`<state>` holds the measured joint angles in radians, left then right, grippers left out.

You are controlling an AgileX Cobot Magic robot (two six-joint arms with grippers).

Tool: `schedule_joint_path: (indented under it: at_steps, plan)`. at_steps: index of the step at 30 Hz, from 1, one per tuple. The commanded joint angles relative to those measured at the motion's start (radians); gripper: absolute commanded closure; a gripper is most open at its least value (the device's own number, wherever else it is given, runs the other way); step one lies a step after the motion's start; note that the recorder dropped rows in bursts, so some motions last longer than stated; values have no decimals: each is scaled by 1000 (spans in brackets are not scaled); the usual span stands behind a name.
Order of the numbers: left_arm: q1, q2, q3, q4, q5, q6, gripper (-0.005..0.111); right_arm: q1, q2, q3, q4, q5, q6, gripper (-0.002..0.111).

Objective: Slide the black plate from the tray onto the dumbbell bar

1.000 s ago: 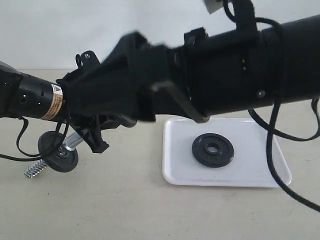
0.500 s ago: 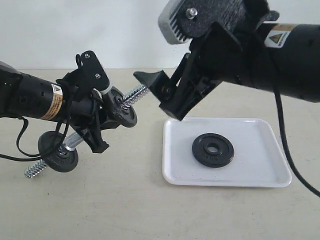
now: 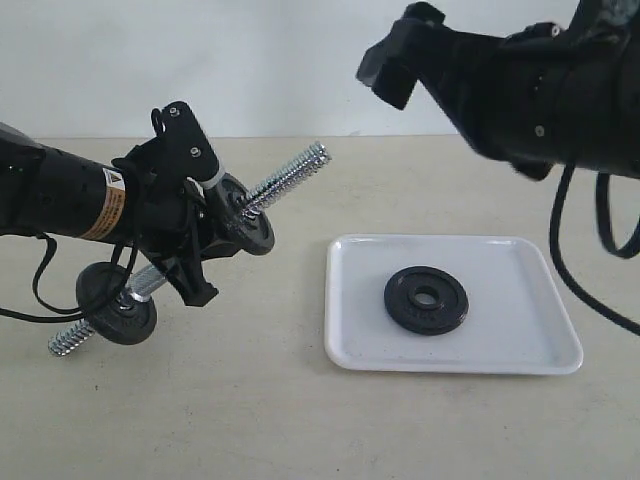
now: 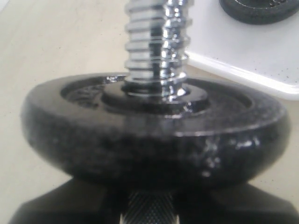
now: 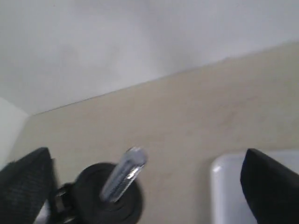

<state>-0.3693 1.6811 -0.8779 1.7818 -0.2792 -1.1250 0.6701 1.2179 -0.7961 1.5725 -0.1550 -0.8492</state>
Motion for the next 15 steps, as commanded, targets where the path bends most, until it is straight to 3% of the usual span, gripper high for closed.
schedule_joint_path:
  at_steps: [1,5,9,15]
  plan:
    - [0,-51,-31,-37,-19,2,102,-3,-3,5,154,357,247,4]
    - [0,-51,-31,-37,-19,2,102,-1,-3,5,172,703,421,4]
    - [0,-51,-31,-37,-19,2,102,3,-10,3,172,970,385,4]
    - [0,-51,-31,-37,-19,2,102,96,-12,8,172,1065,-380,4]
